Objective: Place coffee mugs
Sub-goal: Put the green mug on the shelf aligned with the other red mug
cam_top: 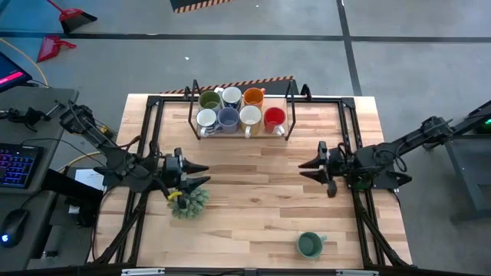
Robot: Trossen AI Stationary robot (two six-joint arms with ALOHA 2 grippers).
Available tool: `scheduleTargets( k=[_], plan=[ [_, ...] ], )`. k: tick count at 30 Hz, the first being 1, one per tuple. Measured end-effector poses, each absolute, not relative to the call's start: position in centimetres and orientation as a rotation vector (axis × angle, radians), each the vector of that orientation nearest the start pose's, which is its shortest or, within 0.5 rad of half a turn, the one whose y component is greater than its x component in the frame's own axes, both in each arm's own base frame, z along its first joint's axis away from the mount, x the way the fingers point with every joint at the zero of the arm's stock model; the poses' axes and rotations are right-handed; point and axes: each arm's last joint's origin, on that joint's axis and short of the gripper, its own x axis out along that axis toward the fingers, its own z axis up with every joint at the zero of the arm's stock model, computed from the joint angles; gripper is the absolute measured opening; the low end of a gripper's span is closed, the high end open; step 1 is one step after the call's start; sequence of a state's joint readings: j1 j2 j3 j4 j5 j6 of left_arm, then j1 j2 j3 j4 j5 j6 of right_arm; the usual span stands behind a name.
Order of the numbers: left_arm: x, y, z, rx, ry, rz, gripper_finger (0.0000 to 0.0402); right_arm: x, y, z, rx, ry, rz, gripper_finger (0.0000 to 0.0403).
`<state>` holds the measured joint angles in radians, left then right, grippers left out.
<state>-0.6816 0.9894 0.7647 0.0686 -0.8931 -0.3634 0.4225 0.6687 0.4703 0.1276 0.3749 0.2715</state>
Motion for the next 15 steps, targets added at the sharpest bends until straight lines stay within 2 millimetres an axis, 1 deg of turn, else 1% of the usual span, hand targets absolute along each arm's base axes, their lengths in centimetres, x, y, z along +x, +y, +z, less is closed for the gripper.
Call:
scheduleTargets(
  k=[3, 5, 9, 15],
  plan=[
    [18.4, -11.0, 31.6, -0.271, 0.06, 0.221, 0.0145, 14.5, 5.7, 26.8, 0.237, -0.005, 0.156, 0.0094],
    [18.9, -10.6, 31.7, -0.283, 0.053, 0.22, 0.0145, 14.3, 5.7, 26.6, 0.238, -0.014, 0.184, 0.0094],
    [19.8, -9.9, 31.4, -0.287, 0.045, 0.262, 0.0145, 14.2, 5.6, 26.6, 0.234, -0.012, 0.176, 0.0094],
    [20.7, -9.3, 31.0, -0.272, 0.06, 0.308, 0.0145, 14.2, 5.5, 26.4, 0.172, 0.0, 0.133, 0.0094]
  ],
)
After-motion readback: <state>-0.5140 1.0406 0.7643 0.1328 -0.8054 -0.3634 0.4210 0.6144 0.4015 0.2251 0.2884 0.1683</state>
